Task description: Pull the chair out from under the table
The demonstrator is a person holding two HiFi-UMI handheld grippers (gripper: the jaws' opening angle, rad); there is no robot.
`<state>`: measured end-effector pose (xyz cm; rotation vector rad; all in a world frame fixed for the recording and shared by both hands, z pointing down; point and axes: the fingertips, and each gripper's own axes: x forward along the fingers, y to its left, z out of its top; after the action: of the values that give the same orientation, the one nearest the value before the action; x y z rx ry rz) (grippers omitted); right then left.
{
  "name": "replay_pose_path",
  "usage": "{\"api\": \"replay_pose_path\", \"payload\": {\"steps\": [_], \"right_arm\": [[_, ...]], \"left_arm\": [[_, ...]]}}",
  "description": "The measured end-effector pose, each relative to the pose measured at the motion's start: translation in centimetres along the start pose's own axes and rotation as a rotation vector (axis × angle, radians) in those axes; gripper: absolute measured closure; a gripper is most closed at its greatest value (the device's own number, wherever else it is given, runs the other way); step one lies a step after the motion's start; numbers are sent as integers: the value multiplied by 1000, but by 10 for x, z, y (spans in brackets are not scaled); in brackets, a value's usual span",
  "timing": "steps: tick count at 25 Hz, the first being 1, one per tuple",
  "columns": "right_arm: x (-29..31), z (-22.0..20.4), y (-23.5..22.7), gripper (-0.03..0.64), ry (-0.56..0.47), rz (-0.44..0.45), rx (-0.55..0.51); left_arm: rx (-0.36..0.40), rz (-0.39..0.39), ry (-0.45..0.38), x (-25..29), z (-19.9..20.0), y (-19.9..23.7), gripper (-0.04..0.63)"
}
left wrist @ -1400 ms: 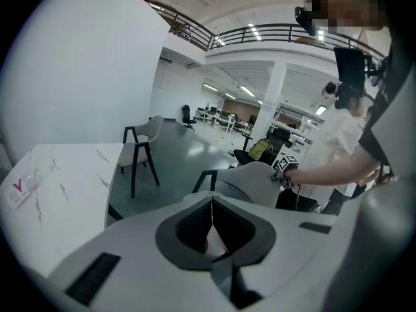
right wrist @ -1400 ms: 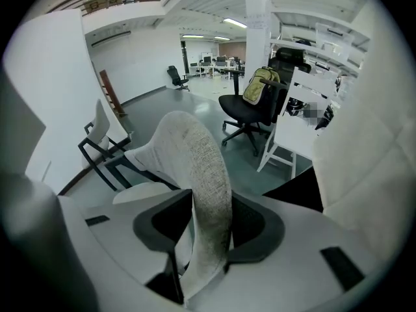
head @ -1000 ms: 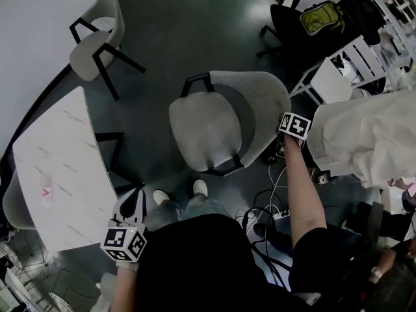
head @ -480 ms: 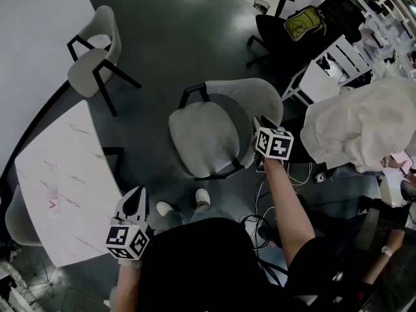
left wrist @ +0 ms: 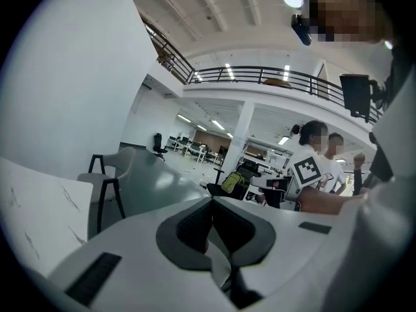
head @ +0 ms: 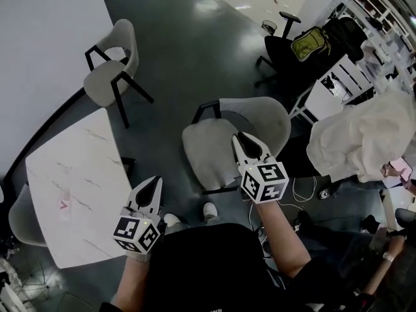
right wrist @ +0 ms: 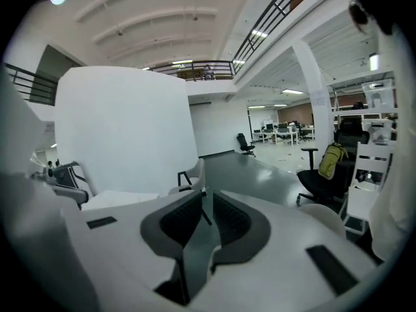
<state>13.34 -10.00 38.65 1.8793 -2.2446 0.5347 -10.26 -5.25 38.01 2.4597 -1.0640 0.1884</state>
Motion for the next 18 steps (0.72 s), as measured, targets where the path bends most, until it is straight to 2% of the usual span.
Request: {"api": "replay_pose_path", "payload": {"steps": [8, 12, 18], "right_arm": [[-25, 36, 85, 557, -104, 155, -41], [-40, 45, 112, 557, -156, 212, -91], [-53, 47, 143, 557, -196, 283, -112]], "left_arm": [[13, -79, -84, -2, 34, -15, 591], [24, -110, -102, -3, 39, -21, 591], [51, -158, -140, -7, 49, -32, 591]]}}
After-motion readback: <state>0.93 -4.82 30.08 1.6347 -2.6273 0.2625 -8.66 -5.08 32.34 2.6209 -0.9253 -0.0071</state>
